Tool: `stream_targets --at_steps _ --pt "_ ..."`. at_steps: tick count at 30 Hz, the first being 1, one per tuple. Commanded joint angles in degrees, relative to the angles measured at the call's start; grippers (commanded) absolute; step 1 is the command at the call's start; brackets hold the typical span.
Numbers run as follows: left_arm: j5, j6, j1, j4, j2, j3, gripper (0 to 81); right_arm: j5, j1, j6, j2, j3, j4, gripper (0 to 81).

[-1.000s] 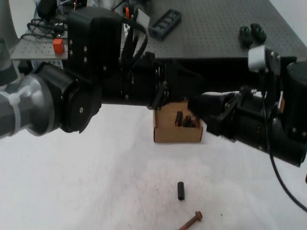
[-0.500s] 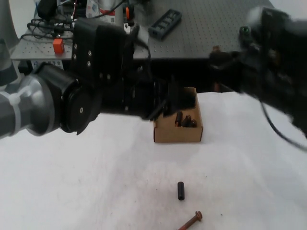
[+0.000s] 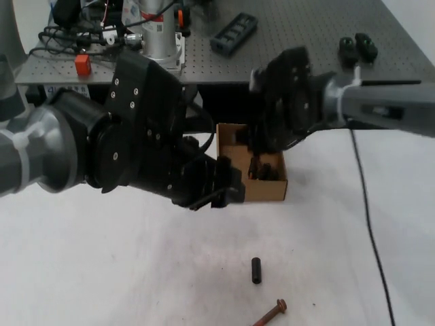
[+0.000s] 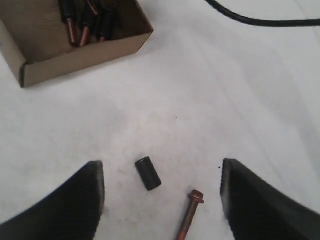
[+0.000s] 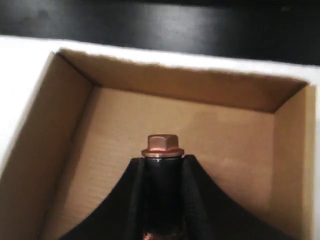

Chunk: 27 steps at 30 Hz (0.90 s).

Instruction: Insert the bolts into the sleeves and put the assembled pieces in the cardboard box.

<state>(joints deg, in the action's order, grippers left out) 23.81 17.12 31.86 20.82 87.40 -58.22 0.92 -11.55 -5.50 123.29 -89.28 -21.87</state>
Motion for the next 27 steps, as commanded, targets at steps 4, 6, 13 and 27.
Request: stream_targets --at_steps 4,6,13,27 --pt "-4.1 -3.5 0.1 5.0 -0.4 -0.3 48.2 3.2 0.1 -0.6 -0.5 -2.4 -0.8 41.0" --pt "-5.6 -4.0 0.1 6.1 -0.4 -0.3 48.2 4.0 0.1 -0.9 -2.8 -2.4 -0.3 41.6" --pt "-13.4 -4.2 0.1 9.2 -0.4 -0.3 48.2 5.0 -1.1 -0.9 -16.7 4.8 -9.8 34.2" --pt "-28.0 -5.8 0.1 20.7 -0.5 -0.3 48.2 2.3 -11.3 -4.7 -21.7 23.6 -20.4 34.2"
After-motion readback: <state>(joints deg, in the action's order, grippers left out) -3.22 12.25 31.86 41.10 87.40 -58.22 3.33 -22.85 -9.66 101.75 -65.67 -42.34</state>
